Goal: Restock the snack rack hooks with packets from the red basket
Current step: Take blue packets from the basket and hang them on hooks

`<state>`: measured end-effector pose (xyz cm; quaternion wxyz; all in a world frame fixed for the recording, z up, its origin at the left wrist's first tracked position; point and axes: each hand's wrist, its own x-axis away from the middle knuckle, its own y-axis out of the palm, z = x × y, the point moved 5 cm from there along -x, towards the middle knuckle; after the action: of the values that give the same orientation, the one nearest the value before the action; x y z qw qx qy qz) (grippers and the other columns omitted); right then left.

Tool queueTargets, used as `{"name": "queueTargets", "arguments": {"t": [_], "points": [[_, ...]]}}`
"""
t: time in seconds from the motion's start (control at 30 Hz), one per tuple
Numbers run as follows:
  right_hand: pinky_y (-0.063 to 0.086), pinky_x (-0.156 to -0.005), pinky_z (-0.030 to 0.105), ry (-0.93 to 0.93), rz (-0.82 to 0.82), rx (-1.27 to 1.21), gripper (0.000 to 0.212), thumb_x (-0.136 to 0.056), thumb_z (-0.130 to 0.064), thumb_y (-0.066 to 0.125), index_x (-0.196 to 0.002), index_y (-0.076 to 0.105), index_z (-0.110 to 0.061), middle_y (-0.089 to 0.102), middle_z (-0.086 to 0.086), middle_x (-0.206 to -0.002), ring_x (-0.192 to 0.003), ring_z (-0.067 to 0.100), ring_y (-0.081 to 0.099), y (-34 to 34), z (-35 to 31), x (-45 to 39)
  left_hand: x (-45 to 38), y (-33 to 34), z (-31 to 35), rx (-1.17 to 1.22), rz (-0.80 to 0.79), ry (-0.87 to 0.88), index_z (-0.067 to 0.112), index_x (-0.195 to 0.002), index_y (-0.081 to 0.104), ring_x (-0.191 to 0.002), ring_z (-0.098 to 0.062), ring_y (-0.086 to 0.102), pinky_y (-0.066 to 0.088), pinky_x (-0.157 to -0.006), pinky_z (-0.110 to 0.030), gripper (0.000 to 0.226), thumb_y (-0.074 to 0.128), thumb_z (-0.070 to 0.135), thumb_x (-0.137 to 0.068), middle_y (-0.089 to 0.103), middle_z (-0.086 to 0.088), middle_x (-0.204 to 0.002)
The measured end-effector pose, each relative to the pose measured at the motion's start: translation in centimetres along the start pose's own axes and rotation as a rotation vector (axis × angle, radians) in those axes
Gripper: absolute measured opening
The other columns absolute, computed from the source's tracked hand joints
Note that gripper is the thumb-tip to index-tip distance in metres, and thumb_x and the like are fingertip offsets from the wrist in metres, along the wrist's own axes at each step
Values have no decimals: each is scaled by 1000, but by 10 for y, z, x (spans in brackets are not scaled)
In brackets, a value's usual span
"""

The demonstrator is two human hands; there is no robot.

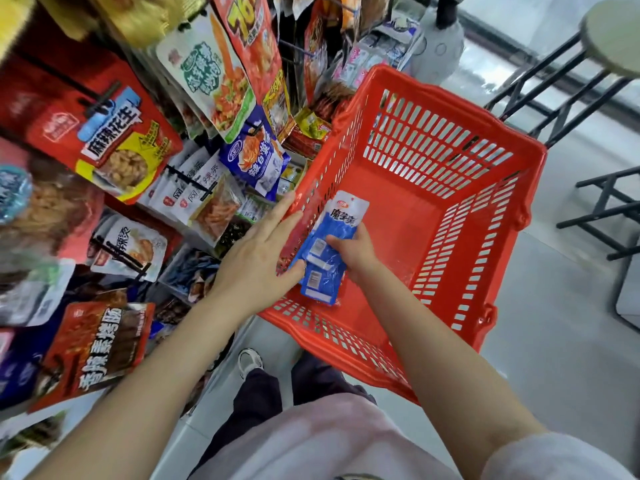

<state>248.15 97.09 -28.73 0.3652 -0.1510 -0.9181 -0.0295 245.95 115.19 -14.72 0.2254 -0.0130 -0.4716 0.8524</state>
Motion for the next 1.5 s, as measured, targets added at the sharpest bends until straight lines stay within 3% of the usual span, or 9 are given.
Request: {"name": "queueTargets", "arguments": {"t": [0.2,0.33,0.43,0.6,0.9,1.03,1.13,1.33,1.5], "points": [[58,-89,48,-231,-356,-294,55,-89,2,63,-139,42,-3,61,23,-132,-106,34,66,-24,-99,75,-25,-45,28,471,225,-145,30,-147,46,-135,-11,44,37,-110,-29,59,66,47,-94,51,5,-144],[56,-93,49,-454,-494,-327,64,-87,2,62,-144,33,-3,54,27,-139,-113,36,63,-15,-173,127,-27,-56,70,1380,-76,-410,27,-141,54,-114,-19,68,58,-90,-40,63,72,50,-84,65,0,-134],[54,-96,56,-646,-496,-135,59,-92,0,63,-143,34,-8,58,21,-137,-117,37,64,-5,-224,161,-16,-87,104,1731,-204,-327,18,-118,74,-104,-22,72,60,-82,-38,37,55,38,-93,74,-3,-116],[54,-99,41,-895,-504,86,57,-94,-11,68,-144,41,-17,62,2,-135,-120,15,63,9,-297,224,10,-175,134,1520,81,-122,11,-105,74,-69,-13,74,57,-56,-24,27,55,18,-87,76,1,-81],[56,-95,46,-962,-607,-35,43,-86,-17,77,-123,56,-18,71,4,-122,-111,23,69,45,-332,342,108,-284,156,1179,571,237,12,-115,65,-90,-21,75,62,-73,-39,36,74,8,-80,77,-4,-103],[58,-75,47,-968,-572,93,40,-86,-39,75,-103,68,-3,74,19,-104,-85,28,72,64,-320,395,161,-307,154,1236,704,232,21,-108,68,-84,-18,76,60,-62,-32,20,58,27,-92,79,1,-97],[59,-68,36,-991,-579,50,22,-95,-25,67,-103,70,-5,78,6,-95,-83,22,73,71,-312,428,197,-320,141,1210,799,191,16,-107,69,-86,-20,75,61,-66,-34,15,56,14,-99,79,1,-96],[52,-84,66,-1092,-488,-63,22,-96,-24,67,-102,65,-3,69,23,-104,-98,44,67,90,-301,484,255,-336,124,1181,766,143,18,-107,65,-78,-22,69,53,-55,-33,19,59,3,-97,75,1,-89],[54,-83,63,-1191,-474,-59,24,-91,-33,72,-99,69,-11,72,15,-102,-94,36,70,110,-290,530,291,-356,130,1015,792,217,12,-116,66,-104,-29,72,59,-90,-47,21,59,5,-98,74,-10,-115]]}}
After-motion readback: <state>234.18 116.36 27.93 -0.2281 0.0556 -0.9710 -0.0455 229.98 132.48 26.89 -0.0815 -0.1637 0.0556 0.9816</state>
